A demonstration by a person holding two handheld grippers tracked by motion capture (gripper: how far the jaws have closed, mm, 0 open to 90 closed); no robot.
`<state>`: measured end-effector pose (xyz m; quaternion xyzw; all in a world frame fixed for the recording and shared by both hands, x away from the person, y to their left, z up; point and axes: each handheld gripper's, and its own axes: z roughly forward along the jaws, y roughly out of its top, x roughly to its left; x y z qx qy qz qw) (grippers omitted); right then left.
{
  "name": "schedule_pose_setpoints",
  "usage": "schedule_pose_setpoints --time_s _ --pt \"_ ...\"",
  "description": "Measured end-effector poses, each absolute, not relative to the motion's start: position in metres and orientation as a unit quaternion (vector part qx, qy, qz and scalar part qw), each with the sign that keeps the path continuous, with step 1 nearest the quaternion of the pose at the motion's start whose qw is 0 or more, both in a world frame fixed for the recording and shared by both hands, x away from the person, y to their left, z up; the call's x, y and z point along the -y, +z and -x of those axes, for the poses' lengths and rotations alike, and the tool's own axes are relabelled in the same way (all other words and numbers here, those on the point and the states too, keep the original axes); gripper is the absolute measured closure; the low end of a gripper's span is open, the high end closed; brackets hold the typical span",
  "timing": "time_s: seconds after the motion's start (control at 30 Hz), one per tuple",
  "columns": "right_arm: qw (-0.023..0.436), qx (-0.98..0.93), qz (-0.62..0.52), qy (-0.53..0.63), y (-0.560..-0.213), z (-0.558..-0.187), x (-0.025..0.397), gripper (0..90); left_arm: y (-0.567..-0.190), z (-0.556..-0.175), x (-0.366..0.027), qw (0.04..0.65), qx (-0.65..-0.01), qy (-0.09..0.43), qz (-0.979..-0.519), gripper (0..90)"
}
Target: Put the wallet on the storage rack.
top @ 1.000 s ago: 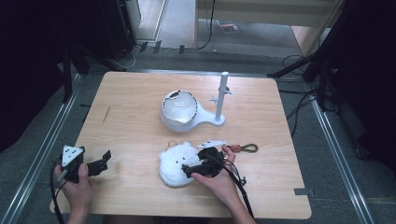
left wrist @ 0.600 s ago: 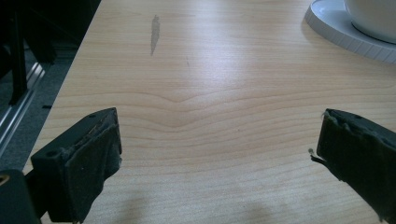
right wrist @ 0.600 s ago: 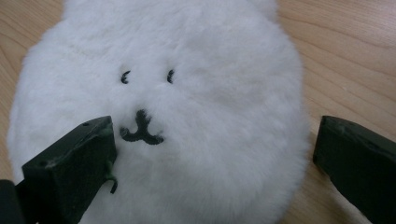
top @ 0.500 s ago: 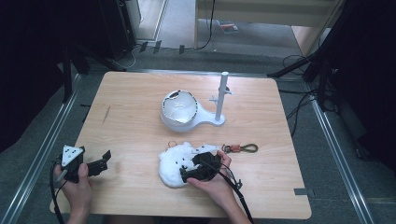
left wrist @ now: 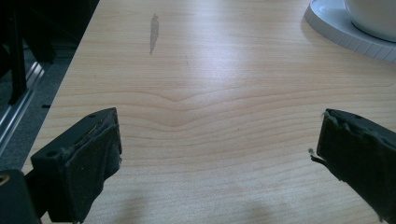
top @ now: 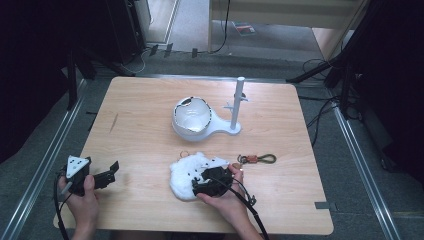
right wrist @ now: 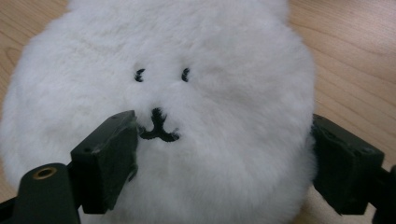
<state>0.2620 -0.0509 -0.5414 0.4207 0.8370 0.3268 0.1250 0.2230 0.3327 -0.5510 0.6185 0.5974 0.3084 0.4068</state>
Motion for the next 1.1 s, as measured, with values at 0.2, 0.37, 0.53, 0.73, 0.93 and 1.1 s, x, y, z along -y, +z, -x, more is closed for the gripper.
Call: schedule_pose_setpoints --time_s 0.2,0.37,0.53,0.73,0.93,1.1 --pt "0.127 -0.839 -0.414 0.33 -0.5404 -0.2597 0.0499 28.4 -0.551 -0.2232 -0.3325 0.405 -0.597 0.308 -0.62 0.5" --pt "0.14 -0.827 -0.423 0.342 -0.542 -0.2543 0.0482 36.2 -0.551 -0.2234 -0.3323 0.403 -0.596 0.308 -0.622 0.6" --pt "0.126 -0.828 -0.423 0.347 -0.5401 -0.2587 0.0541 45.5 -0.5511 -0.2235 -0.3327 0.404 -0.597 0.307 -0.622 0.5" --pt "0.133 -0.829 -0.421 0.343 -0.5391 -0.2579 0.0535 52.9 -0.551 -0.2241 -0.3315 0.399 -0.597 0.307 -0.624 0.6" --pt "0.165 -0.83 -0.412 0.338 -0.5376 -0.2542 0.0529 71.2 -0.5512 -0.2243 -0.3311 0.398 -0.596 0.309 -0.625 0.6" --pt "0.156 -0.829 -0.414 0.343 -0.5365 -0.2558 0.0557 76.8 -0.551 -0.2245 -0.3312 0.396 -0.596 0.308 -0.626 0.6"
